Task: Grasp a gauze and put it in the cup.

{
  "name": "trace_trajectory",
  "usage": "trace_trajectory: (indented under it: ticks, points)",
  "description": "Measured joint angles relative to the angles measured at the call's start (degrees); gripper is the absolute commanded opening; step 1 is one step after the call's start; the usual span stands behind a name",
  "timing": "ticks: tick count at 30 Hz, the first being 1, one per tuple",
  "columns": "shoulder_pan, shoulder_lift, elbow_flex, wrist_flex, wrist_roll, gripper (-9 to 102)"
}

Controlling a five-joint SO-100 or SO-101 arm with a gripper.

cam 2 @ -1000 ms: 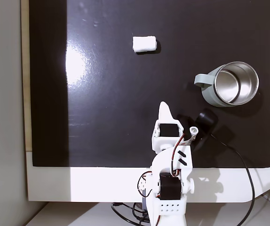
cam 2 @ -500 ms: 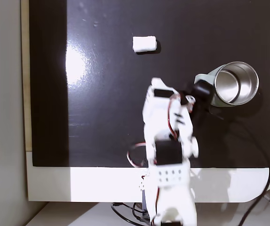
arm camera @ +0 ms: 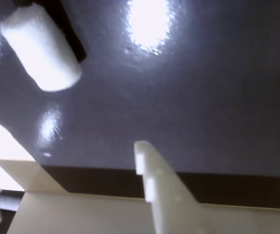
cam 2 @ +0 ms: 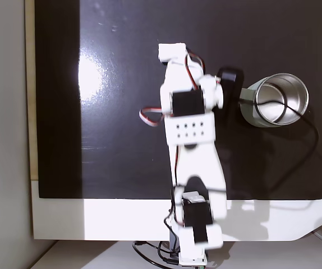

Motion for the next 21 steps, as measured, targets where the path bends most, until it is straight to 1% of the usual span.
trace_trajectory:
  ticks: [4,10,13,21]
  points:
    - [-0.3,-12.1,-13.8,6.0,0.7,34]
    - [0.2,-33.3,-41.7,16.6,0.9,35]
    - [0.2,-40.3,-51.4,17.8,0.4,35]
    - [0.8,-51.1,-61.6,18.5,-0.1,34]
